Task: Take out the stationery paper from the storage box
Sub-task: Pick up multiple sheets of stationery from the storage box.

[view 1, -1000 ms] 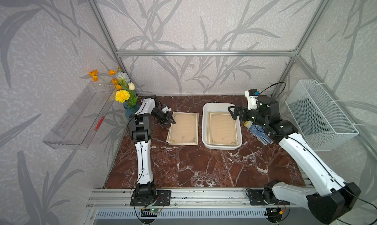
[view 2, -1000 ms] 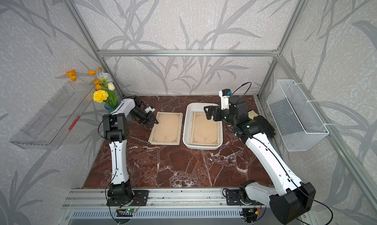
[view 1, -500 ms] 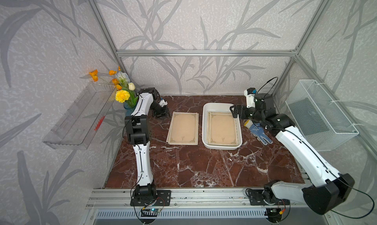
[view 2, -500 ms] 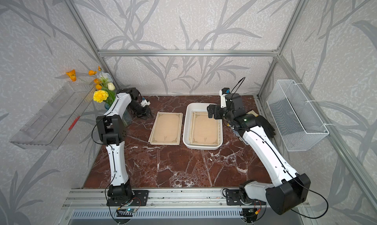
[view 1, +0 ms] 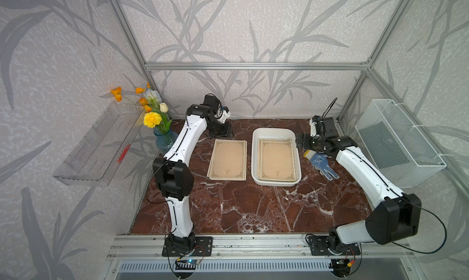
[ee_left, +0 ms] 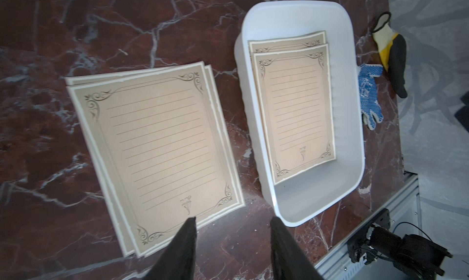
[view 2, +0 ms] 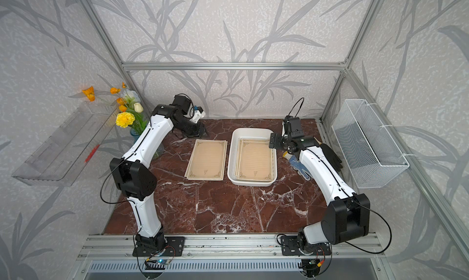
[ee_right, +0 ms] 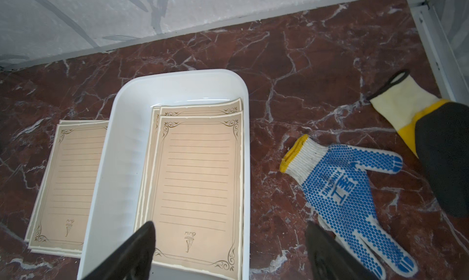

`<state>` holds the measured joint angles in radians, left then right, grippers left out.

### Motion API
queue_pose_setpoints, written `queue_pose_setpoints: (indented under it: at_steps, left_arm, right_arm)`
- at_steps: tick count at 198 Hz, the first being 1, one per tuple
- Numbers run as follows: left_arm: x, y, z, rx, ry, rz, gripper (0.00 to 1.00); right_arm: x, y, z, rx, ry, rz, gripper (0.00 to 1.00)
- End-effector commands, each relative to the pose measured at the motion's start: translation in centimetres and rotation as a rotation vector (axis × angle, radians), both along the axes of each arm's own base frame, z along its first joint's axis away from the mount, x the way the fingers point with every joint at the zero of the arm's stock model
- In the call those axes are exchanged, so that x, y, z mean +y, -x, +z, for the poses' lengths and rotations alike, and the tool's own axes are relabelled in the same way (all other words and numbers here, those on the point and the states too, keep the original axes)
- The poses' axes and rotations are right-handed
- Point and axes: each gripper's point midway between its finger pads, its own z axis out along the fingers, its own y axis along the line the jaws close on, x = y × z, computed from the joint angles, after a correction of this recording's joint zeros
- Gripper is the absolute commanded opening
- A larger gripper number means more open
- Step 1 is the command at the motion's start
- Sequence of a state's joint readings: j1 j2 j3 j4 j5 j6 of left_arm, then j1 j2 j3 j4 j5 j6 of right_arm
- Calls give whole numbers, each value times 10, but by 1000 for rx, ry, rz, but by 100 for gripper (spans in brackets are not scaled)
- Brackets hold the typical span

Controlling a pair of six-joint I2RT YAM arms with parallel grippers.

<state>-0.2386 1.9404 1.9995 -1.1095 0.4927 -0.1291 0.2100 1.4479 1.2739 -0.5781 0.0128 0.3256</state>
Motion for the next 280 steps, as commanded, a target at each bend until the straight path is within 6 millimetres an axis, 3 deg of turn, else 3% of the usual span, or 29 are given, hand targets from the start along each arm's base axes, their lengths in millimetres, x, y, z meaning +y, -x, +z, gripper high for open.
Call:
queue_pose_setpoints:
  at_steps: [1, 28, 43, 93, 153, 223, 228, 280]
  left_arm:
    - [-33, -14, 5, -38, 108, 42, 46]
    - [-70, -11, -15, 10, 118, 19, 44]
    - [-82, -10, -27, 25, 77, 23, 43]
    - [-103, 0, -51, 23, -91, 35, 44]
    - [-136, 4, -97, 114, -155, 29, 46]
    - [-136, -8, -139, 146, -316, 74, 51]
    - [-136, -8, -141, 149, -325, 75, 51]
    - [-152, 1, -166, 235, -266, 41, 51]
  right_arm:
    - [-2, -2, -10, 19, -37, -17, 91]
    - [-2, -5, -25, 46, -59, -22, 90]
    - [2, -7, -35, 78, -71, -14, 89]
    - [16, -8, -64, 181, -122, 24, 87]
    - [24, -13, -94, 255, -153, 32, 87]
    - [29, -11, -99, 266, -182, 42, 86]
    - [29, -10, -109, 292, -180, 40, 86]
    - [34, -12, -116, 307, -200, 48, 85]
